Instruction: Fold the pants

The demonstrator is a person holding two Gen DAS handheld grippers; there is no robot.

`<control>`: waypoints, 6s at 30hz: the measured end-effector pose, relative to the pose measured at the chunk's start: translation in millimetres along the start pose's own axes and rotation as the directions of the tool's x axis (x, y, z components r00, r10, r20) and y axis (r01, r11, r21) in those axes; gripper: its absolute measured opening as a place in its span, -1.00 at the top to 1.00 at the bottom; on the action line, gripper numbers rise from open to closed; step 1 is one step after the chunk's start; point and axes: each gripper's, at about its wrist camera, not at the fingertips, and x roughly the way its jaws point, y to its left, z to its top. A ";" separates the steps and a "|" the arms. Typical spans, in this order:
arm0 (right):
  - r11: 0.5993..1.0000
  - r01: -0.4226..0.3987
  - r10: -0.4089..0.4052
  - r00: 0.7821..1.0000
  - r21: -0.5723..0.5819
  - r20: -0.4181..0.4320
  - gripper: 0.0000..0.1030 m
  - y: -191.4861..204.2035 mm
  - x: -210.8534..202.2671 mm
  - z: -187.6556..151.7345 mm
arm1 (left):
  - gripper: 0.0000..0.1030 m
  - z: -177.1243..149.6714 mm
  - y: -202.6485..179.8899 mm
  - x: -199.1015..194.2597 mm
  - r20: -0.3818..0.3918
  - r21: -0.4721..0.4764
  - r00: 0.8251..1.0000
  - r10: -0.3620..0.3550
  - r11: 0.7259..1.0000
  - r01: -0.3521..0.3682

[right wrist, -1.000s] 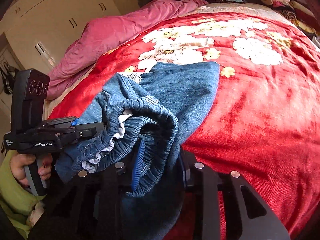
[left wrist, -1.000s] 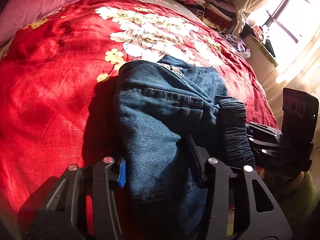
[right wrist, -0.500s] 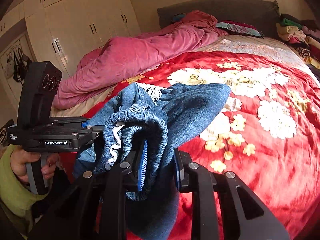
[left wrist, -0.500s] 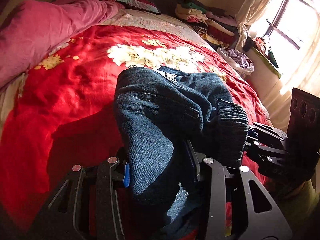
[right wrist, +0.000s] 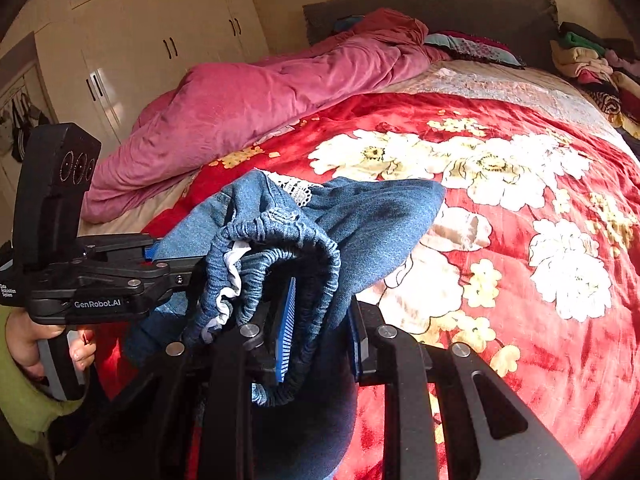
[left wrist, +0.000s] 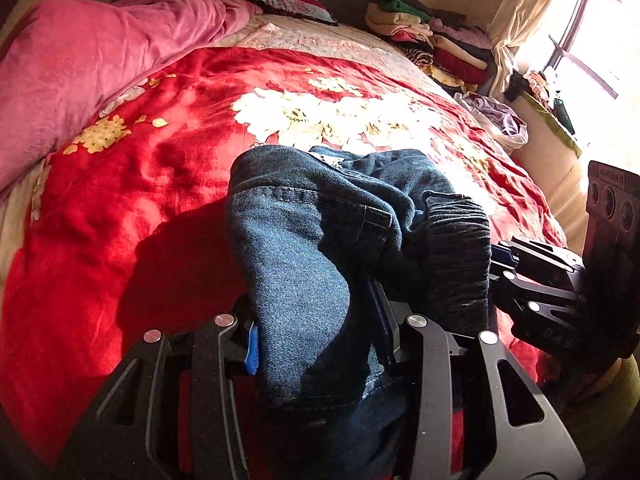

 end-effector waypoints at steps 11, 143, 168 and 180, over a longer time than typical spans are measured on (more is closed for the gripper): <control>0.988 0.112 -0.101 0.989 0.102 -0.108 -0.02 -25.0 26.1 -20.8 | -0.20 -13.6 20.7 20.0 -0.041 -0.052 0.999 0.009 0.999 -0.011; 0.947 0.300 -0.306 0.951 0.118 0.042 -0.91 64.2 -115.7 -133.9 | -0.81 -151.7 -6.2 -113.8 0.065 -0.087 0.973 0.221 0.973 -0.215; 0.945 0.306 -0.312 0.949 0.119 0.038 -0.91 64.0 -113.1 -132.8 | -0.81 -152.9 -5.7 -109.6 0.043 -0.082 0.966 0.256 0.964 -0.252; 0.944 0.307 -0.313 0.949 0.119 0.039 -0.91 63.6 -113.7 -132.8 | -0.81 -154.9 -5.4 -107.5 0.028 -0.082 0.966 0.259 0.963 -0.256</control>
